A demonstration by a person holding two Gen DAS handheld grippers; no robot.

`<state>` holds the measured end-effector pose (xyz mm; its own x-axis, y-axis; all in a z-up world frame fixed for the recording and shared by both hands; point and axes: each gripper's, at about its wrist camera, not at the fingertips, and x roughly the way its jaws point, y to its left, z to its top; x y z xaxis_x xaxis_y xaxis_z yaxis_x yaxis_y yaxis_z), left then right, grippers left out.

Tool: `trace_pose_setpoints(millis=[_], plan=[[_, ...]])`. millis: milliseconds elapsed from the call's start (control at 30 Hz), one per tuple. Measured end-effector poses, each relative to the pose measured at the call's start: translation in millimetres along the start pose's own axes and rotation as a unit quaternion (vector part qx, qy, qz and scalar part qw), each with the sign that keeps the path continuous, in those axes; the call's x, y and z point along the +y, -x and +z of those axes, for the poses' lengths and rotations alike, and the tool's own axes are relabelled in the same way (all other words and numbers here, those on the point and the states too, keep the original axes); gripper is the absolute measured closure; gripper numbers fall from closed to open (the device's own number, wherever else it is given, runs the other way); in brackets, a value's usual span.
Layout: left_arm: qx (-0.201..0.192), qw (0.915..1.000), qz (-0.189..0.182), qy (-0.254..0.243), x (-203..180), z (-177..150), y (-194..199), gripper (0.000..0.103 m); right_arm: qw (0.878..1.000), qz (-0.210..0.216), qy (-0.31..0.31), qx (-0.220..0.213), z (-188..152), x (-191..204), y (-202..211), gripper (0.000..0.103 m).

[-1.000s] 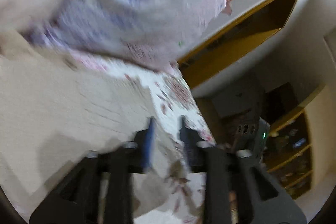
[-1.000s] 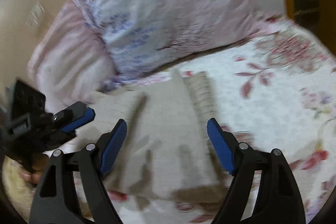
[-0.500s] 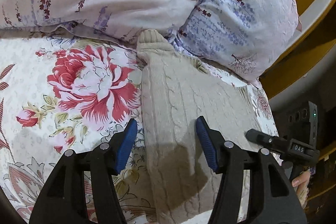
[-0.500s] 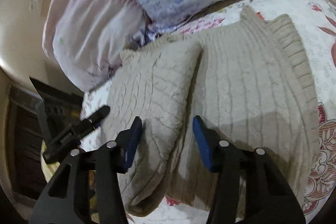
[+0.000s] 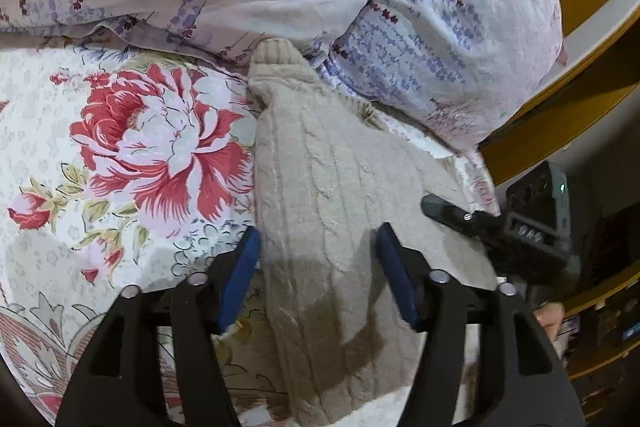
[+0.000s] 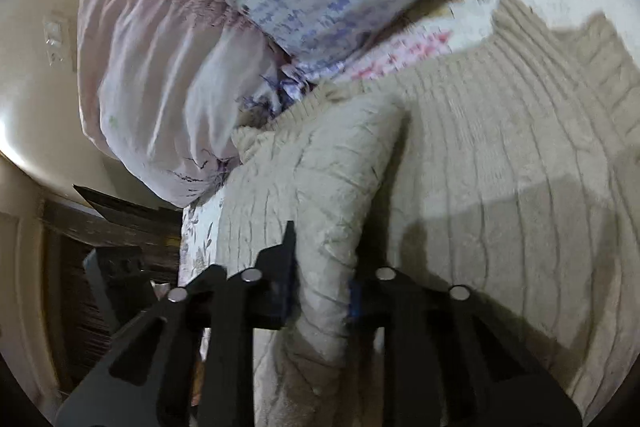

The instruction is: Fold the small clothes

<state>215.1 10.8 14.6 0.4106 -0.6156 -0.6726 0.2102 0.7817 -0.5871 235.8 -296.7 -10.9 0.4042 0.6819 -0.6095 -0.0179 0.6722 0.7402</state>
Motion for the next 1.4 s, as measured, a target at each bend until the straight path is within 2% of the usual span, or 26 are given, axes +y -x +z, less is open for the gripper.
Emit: trace_pose_setpoints(millis=[133,233,300,400,500,667,733,867,933,1000,1067,1167,1300,1400], plan=[[-0.015,0.9998,-0.004,0.011,2,1,9,0.034,0.994,-0.034,0.085,-0.057,-2,33,23,0.087],[-0.015,0.9999,-0.006,0.006,1,0,11,0.032,0.98,-0.076,0.154,-0.098,-7,59,44,0.087],[-0.015,0.9998,-0.01,-0.001,-2,-3,12,0.032,0.967,-0.116,0.194,-0.12,-11,71,58,0.087],[-0.013,0.9996,-0.015,-0.018,-10,-6,12,0.032,0.951,-0.171,0.217,-0.139,-14,70,74,0.087],[-0.003,0.9992,-0.014,-0.036,-21,-11,5,0.031,0.939,-0.23,0.213,-0.144,-12,54,83,0.087],[0.018,0.9987,-0.019,-0.044,-31,-17,-8,0.031,0.916,-0.32,0.214,-0.109,-14,24,72,0.087],[0.024,0.9985,-0.019,-0.045,-35,-16,-9,0.032,0.91,-0.327,0.229,-0.114,-18,23,73,0.087],[0.025,0.9983,-0.017,-0.05,-41,-13,-6,0.032,0.897,-0.306,0.269,-0.171,-25,44,89,0.087],[0.026,0.9982,-0.019,-0.051,-44,-12,-6,0.031,0.893,-0.318,0.268,-0.17,-22,40,89,0.087],[0.029,0.9978,-0.021,-0.055,-47,-12,-6,0.032,0.895,-0.338,0.251,-0.15,-18,27,81,0.087],[0.033,0.9974,-0.02,-0.06,-48,-13,-8,0.032,0.905,-0.346,0.216,-0.123,-14,3,72,0.087],[0.038,0.9967,-0.019,-0.068,-51,-15,-10,0.032,0.934,-0.298,0.157,-0.122,-10,-19,81,0.081],[0.043,0.9966,-0.029,-0.064,-49,-15,-10,0.032,0.949,-0.265,0.118,-0.125,-13,-25,103,0.054],[0.043,0.9969,-0.037,-0.055,-47,-16,-8,0.032,0.964,-0.215,0.092,-0.126,-28,-33,124,0.049]])
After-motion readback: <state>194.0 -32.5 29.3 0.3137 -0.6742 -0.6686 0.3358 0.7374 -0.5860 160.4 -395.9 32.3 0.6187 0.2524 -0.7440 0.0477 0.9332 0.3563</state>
